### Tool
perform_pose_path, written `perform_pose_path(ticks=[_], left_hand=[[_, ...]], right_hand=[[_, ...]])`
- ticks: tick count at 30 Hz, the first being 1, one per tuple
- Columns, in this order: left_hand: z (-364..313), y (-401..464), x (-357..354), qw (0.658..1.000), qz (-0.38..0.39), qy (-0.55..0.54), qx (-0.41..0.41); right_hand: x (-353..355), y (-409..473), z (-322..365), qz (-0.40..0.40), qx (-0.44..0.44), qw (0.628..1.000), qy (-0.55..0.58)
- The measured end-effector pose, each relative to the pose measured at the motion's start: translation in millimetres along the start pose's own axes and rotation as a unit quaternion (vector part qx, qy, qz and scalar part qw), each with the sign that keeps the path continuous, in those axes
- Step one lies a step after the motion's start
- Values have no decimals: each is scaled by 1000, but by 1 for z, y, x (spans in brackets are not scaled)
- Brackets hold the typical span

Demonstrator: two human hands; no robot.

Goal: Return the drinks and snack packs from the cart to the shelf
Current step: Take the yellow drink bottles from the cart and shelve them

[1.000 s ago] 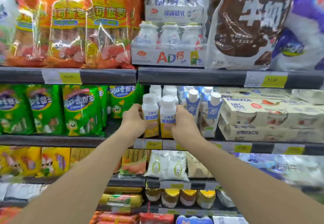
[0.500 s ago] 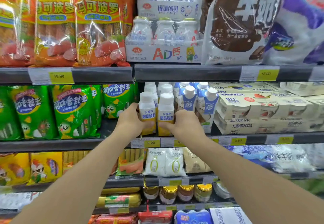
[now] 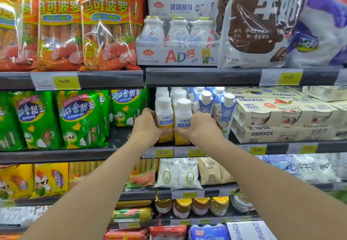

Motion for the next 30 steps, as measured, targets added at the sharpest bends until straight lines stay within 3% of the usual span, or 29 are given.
perform_pose_path(ticks=[10, 25, 30], left_hand=[[0, 1, 2, 1000, 7, 18, -19], [8, -9, 0, 1000, 27, -8, 5], [8, -38, 12, 989, 74, 130, -6]], right_hand=[[-8, 5, -8, 75, -16, 996, 56], [-8, 1, -16, 53, -27, 998, 12], [1, -15, -29, 37, 2, 999, 2]])
Point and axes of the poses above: each hand's wrist, its own y-axis towards the middle knuckle, its own x-axis out of the back of the hand, z = x × y, the point moved 5 cm from there along y, towards the middle knuckle, and after that the axes turned 10 degrees about -x, right-handed, at the moved point
